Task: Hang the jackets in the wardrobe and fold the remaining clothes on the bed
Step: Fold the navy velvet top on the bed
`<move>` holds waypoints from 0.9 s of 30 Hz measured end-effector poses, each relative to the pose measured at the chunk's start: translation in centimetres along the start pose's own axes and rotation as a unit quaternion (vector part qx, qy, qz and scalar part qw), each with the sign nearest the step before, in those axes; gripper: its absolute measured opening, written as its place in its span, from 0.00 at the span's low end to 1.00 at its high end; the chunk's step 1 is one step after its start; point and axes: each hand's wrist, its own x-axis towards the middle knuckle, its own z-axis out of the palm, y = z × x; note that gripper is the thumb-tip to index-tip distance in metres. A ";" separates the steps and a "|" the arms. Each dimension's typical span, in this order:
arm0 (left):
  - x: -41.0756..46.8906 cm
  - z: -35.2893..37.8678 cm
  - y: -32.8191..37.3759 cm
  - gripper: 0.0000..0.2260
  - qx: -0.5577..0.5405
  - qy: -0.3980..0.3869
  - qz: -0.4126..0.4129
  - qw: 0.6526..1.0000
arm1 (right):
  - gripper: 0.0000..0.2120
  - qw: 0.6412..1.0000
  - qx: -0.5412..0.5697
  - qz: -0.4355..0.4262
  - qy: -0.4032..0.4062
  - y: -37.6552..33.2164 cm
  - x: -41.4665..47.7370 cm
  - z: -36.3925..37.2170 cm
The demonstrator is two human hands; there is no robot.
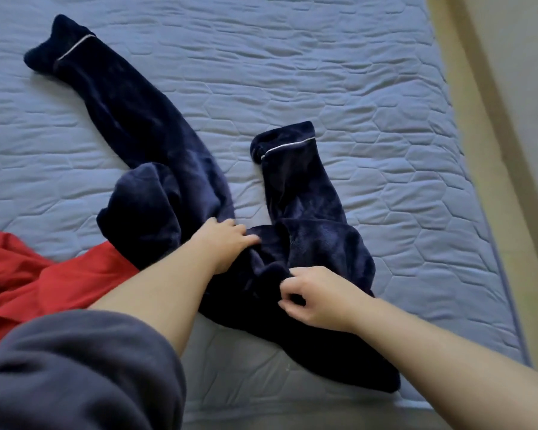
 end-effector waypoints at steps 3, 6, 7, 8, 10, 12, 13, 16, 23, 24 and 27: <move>-2.1 -1.0 -0.8 0.18 0.053 -0.047 -0.053 0.996 | 0.04 0.998 0.049 0.040 0.028 0.8 -1.7 -2.2; -4.6 -4.9 -2.4 0.12 0.114 -0.046 -0.087 0.989 | 0.07 0.989 0.067 0.081 0.103 0.2 -2.8 -5.5; -5.7 -6.7 -3.1 0.11 0.138 -0.044 -0.093 0.985 | 0.12 0.985 0.073 0.088 0.128 -0.5 -3.1 -7.0; -7.1 -8.5 -3.8 0.10 0.163 -0.041 -0.096 0.981 | 0.18 0.982 0.074 0.091 0.149 -1.4 -3.3 -8.9; -10.2 -12.7 -5.4 0.10 0.197 -0.011 -0.106 0.975 | 0.21 0.978 0.055 0.091 0.179 -3.3 -4.2 -13.6; -14.2 -17.4 -6.7 0.12 0.203 0.050 -0.119 0.971 | 0.11 0.974 0.021 0.082 0.209 -5.4 -5.4 -19.4; -16.3 -19.8 -7.1 0.13 0.194 0.084 -0.126 0.969 | 0.07 0.971 0.008 0.076 0.226 -6.7 -6.3 -22.4; -23.8 -27.3 -7.5 0.12 0.098 0.218 -0.145 0.960 | 0.02 0.963 -0.031 0.052 0.261 -12.0 -9.6 -31.3; -43.2 -44.2 -3.0 0.14 -0.196 0.421 -0.105 0.880 | 0.04 0.930 -0.083 -0.014 0.358 -25.5 -20.2 -48.0; -45.6 -45.9 -2.2 0.14 -0.189 0.405 -0.095 0.890 | 0.05 0.921 -0.090 -0.024 0.378 -27.4 -22.0 -50.5; -52.7 -50.3 -1.0 0.09 0.003 0.314 -0.153 0.937 | 0.07 0.885 -0.112 -0.066 0.448 -33.1 -28.4 -57.6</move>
